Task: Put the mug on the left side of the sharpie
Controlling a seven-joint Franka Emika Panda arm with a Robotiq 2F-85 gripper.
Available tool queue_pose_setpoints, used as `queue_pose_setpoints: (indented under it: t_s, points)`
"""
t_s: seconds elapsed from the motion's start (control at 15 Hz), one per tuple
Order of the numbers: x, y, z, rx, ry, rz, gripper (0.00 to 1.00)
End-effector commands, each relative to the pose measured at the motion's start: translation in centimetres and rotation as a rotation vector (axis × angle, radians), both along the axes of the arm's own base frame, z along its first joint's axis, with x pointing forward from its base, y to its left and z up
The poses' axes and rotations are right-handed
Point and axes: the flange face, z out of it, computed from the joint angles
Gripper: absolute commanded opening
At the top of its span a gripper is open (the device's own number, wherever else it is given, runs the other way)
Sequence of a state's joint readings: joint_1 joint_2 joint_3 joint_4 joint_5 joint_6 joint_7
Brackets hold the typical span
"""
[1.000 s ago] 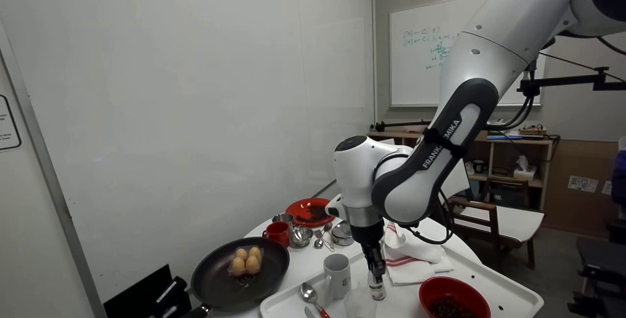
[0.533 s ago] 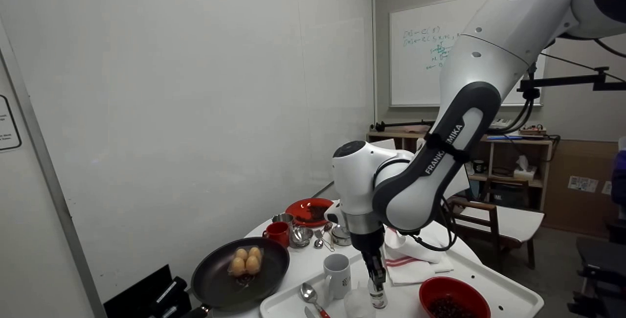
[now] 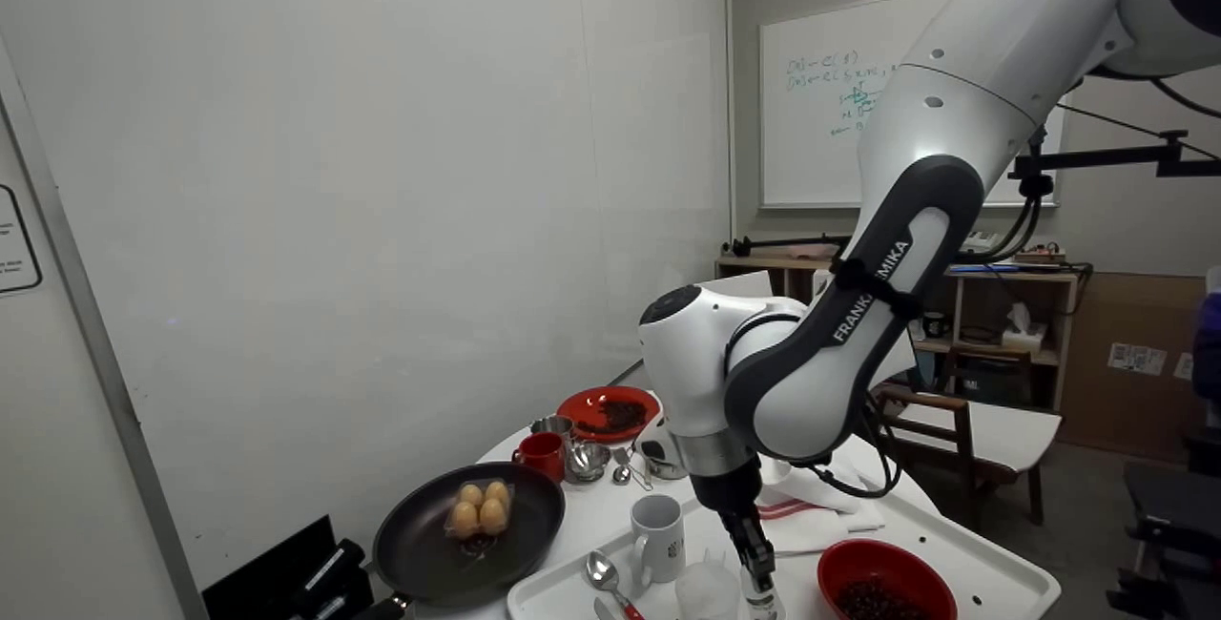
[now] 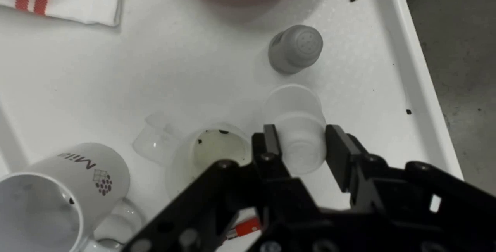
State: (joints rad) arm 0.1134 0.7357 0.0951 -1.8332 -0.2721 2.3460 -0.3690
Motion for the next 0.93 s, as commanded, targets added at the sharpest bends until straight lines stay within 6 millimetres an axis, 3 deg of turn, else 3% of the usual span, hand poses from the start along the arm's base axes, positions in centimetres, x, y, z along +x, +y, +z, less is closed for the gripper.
queue_pose_setpoints:
  t_s: [0.0, 0.27, 0.87]
  points:
    - [0.2, 0.2, -0.3, -0.011, 0.006, 0.018, 0.13]
    - [0.5, 0.3, -1.2, -0.005, 0.006, 0.012, 0.13]
    - [2.8, 0.3, -5.3, 0.017, -0.05, -0.021, 0.13]
